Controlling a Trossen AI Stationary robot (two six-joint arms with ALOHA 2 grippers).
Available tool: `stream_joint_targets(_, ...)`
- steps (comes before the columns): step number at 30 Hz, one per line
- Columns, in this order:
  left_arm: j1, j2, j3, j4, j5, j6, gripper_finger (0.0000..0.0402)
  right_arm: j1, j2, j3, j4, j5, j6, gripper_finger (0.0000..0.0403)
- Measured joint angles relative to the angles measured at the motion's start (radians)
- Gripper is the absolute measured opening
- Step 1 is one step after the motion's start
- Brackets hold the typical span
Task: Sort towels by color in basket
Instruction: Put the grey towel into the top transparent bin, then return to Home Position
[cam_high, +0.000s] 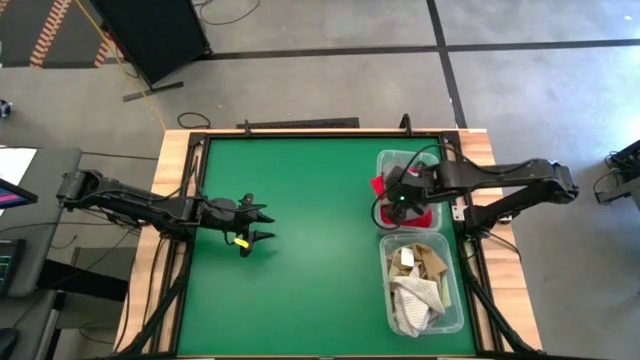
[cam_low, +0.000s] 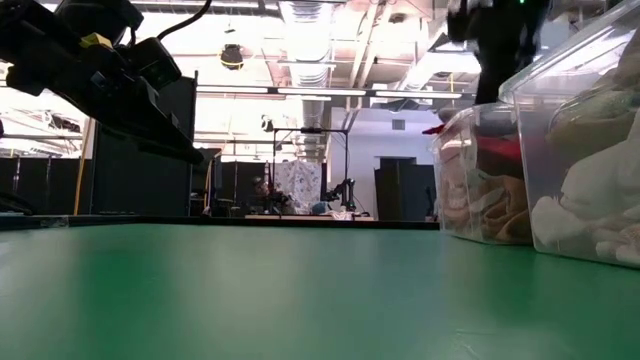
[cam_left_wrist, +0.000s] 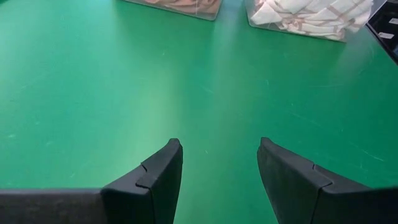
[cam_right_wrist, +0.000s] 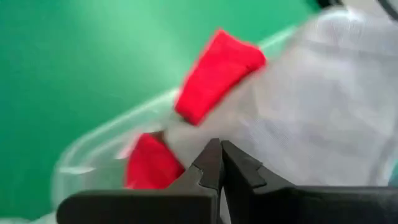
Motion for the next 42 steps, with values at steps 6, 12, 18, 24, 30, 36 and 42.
stream_joint_targets(6, 0.0, 0.0, 0.006, -0.003, -0.002, 0.009, 0.0198, 0.077, 0.0, 0.143, -0.115, 0.096, -0.035, 0.0037)
stream_joint_targets(12, 0.0, -0.026, 0.049, 0.0, -0.007, 0.079, 0.0198, 0.159, -0.04, 0.219, -0.222, 0.192, -0.042, 0.0038)
stream_joint_targets(18, 0.0, -0.144, 0.053, -0.008, -0.064, 0.162, 0.0198, 0.275, -0.183, 0.198, -0.21, 0.22, -0.041, 0.0038)
stream_joint_targets(24, -0.001, -0.283, 0.053, -0.027, -0.067, 0.246, 0.0191, 0.427, -0.318, 0.106, -0.115, 0.274, -0.054, 0.0038)
stream_joint_targets(30, -0.001, -0.408, 0.012, -0.053, -0.068, 0.266, 0.0186, 0.569, -0.468, -0.081, 0.01, 0.316, -0.07, 0.0038)
stream_joint_targets(36, 0.0, -0.502, -0.054, -0.05, -0.086, 0.225, 0.0185, 0.682, -0.659, -0.298, 0.189, 0.349, -0.065, 0.0038)
stream_joint_targets(42, 0.0, -0.564, -0.112, -0.052, -0.087, 0.173, 0.0185, 0.794, -0.881, -0.456, 0.347, 0.35, -0.097, 0.0038)
